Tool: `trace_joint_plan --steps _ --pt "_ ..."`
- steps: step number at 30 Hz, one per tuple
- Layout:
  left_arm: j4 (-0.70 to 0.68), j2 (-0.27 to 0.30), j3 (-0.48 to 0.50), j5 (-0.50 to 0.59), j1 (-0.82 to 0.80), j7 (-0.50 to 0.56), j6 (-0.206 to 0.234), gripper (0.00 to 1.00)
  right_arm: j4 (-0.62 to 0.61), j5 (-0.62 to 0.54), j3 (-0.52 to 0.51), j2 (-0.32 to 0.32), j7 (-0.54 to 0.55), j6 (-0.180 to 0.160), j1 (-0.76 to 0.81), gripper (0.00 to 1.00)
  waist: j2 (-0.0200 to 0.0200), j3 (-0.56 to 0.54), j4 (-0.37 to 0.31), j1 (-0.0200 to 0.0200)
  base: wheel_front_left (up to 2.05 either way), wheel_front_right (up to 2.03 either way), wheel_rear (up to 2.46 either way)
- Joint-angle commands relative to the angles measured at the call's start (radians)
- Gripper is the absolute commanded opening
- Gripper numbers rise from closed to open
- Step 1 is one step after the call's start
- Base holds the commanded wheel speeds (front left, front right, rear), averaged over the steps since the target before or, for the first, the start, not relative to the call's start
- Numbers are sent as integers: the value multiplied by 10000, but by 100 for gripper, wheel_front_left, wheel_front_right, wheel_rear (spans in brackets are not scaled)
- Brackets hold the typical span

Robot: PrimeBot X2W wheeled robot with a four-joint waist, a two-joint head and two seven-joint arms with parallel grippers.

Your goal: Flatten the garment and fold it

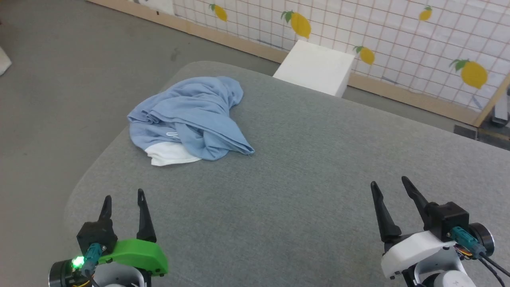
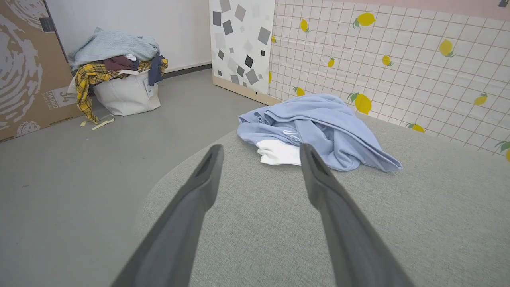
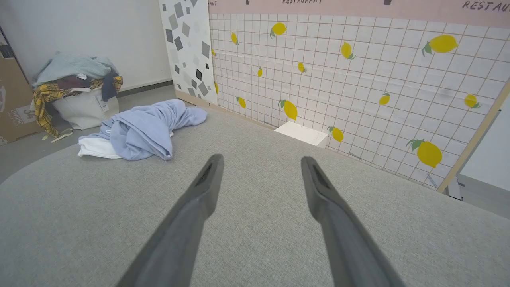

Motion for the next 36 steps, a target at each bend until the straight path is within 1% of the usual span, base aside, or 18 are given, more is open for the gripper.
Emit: trace_joint_plan --steps 1,18,31,35,36 --pt "41 88 41 -97 186 -99 96 100 58 83 42 14 -81 -11 -180 100 0 -29 163 0 -1 -1 -1" --pt "126 264 114 -614 437 -326 537 100 236 200 237 18 -220 -13 -238 100 0 -32 978 0 0 0 0" --pt "162 365 172 -1040 478 -603 875 100 249 232 181 21 -286 -15 -331 100 0 131 1583 0 0 0 0" --pt "210 435 232 -1357 26 -649 801 100 160 118 248 21 -180 -15 -415 100 0 472 1589 0 0 0 0" --pt "477 584 170 -1631 -858 -562 538 100 -60 -121 327 22 3 -16 -657 100 0 1098 1373 0 0 0 0"
